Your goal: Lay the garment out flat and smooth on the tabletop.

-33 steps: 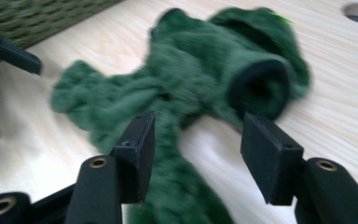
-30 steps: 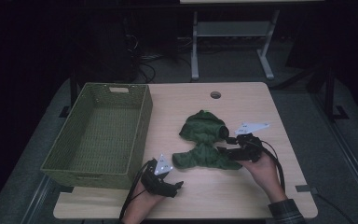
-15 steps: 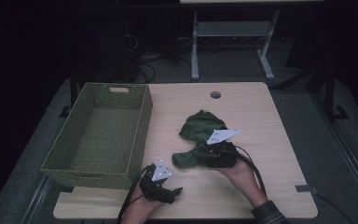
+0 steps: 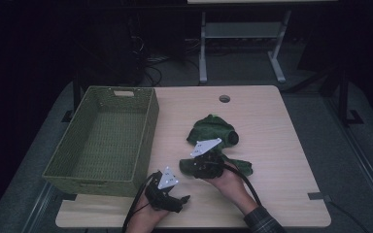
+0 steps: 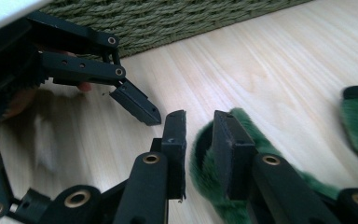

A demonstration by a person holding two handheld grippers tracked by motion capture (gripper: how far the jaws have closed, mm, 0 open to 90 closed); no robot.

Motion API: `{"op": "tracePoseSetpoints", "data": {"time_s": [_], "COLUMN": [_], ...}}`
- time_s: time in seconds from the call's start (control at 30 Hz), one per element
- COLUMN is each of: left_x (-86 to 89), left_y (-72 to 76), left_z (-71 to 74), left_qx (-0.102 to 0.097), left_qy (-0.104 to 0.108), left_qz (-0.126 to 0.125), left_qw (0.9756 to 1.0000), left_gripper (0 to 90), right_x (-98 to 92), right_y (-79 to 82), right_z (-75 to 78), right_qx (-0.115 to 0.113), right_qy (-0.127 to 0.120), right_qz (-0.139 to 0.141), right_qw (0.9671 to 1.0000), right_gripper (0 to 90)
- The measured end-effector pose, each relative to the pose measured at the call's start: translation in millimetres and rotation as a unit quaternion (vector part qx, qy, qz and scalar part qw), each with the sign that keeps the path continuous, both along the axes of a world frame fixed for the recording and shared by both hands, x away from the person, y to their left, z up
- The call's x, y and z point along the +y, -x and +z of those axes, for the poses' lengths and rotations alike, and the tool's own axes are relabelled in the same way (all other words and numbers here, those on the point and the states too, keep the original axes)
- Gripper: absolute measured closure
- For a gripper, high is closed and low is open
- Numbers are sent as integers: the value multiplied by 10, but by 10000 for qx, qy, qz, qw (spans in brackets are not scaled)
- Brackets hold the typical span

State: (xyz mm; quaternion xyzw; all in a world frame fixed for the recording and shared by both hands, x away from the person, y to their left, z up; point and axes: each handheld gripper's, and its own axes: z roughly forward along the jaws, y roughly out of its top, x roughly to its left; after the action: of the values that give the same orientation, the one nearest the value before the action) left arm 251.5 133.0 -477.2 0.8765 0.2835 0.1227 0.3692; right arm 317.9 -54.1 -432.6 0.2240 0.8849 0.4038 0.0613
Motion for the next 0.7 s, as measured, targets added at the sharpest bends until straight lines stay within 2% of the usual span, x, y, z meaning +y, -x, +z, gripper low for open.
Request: {"op": "tracePoseSetpoints", "data": {"time_s": [0.13, 0.37, 0.47, 0.5, 0.57, 0.67, 0.7], "left_x": [-1, -2, -2, -3, -3, -2, -3], "left_y": [1, 5, 5, 5, 5, 5, 5], "left_z": [-2, -1, -1, -2, -2, -2, -2], "left_qx": [-8, 23, 23, 13, 13, 11, 12], "left_qy": [9, 19, 19, 24, 25, 23, 23], "left_qz": [11, 33, 31, 28, 29, 27, 28], "left_qw": [10000, 10000, 10000, 10000, 10000, 10000, 10000], "left_gripper": [132, 133, 133, 132, 132, 133, 133], "right_x": [81, 124, 152, 167, 174, 190, 192], "right_y": [-31, -78, -88, -77, -75, -60, -54], "right_z": [-99, -245, -300, -313, -337, -343, -346], "right_qx": [-26, 81, -100, -63, -188, -110, -134], "right_qy": [157, 402, 590, 583, 624, 533, 552], "right_qz": [52, -52, -40, -88, -73, -127, -82], "right_qw": [9999, 9991, 9982, 9982, 9978, 9984, 9984], "right_gripper": [754, 722, 716, 719, 742, 795, 842]}}
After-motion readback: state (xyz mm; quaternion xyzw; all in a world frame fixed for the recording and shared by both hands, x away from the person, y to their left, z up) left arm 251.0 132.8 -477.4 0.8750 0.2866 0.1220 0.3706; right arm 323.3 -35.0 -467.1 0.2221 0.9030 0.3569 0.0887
